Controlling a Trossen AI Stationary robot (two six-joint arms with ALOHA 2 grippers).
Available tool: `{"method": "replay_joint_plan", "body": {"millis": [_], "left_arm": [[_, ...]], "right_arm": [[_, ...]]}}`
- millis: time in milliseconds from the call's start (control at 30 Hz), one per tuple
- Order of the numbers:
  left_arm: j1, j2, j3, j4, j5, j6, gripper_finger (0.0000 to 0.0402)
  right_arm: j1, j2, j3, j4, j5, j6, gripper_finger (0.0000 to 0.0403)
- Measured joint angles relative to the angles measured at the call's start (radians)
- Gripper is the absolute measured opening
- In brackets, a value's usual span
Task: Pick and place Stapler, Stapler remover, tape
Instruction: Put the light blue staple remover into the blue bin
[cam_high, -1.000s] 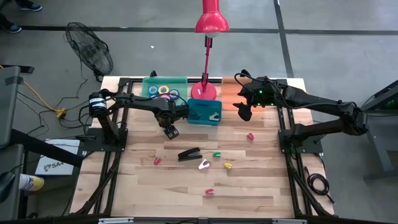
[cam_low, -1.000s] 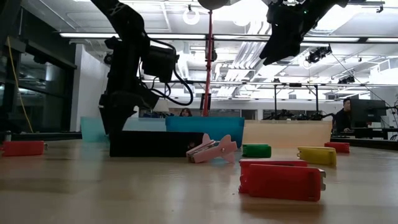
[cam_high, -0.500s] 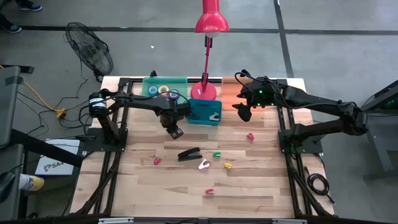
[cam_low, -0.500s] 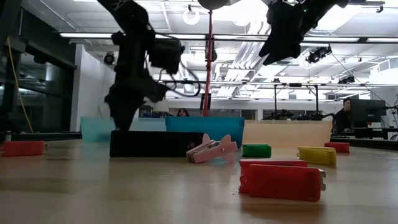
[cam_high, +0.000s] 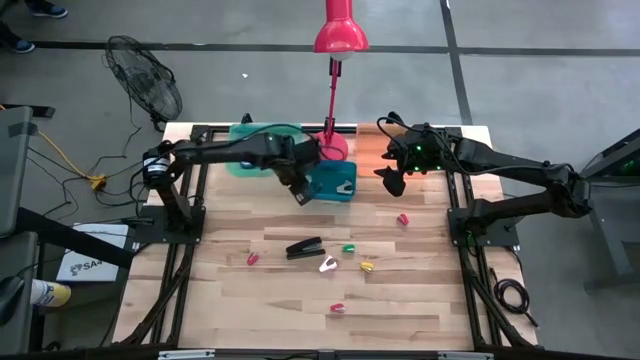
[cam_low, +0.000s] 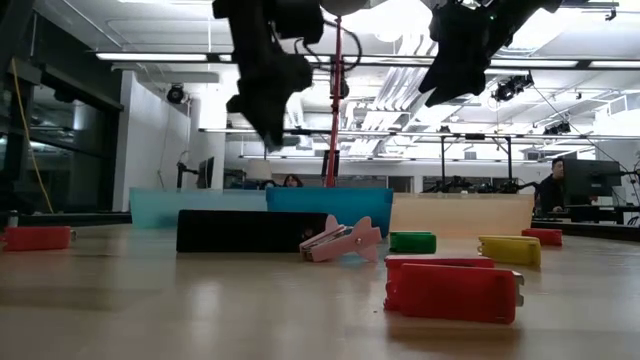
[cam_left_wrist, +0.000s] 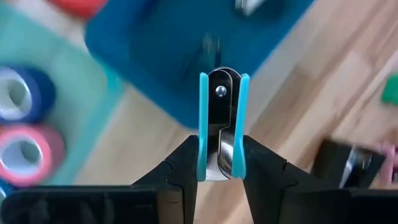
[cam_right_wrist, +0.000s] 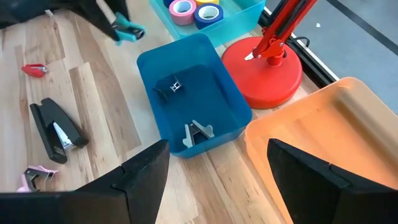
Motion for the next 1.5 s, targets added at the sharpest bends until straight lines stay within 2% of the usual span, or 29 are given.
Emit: {"method": "replay_joint_plan", "body": {"millis": [333, 500, 733, 1100, 1300, 1500], "left_arm": [[0.009, 0.064, 0.003, 0.215, 0.0, 0.006, 0.0095], [0.009, 0.134, 0.003, 0.224, -0.003, -0.017, 0.0095], [0.036, 0.209, 0.0, 0.235, -0.011, -0.175, 0.0095], [0.091, 0.214, 0.002, 0.282, -0.008, -0.326, 0.0095], [0.114, 0.214, 0.002, 0.284, 0.014, -0.335, 0.0101], [0.118, 0.214, 0.002, 0.282, 0.062, -0.315, 0.0133]], "right_arm": [[0.0, 0.0, 0.0, 0.0, 0.0, 0.0, 0.0264], [0.0, 0.0, 0.0, 0.0, 0.003, -0.003, 0.0264], [0.0, 0.0, 0.0, 0.0, 0.019, -0.003, 0.0264], [0.0, 0.0, 0.0, 0.0, 0.019, 0.0, 0.0264], [0.0, 0.0, 0.0, 0.0, 0.019, 0.0, 0.0264], [0.0, 0.0, 0.0, 0.0, 0.026, -0.001, 0.0264]]}}
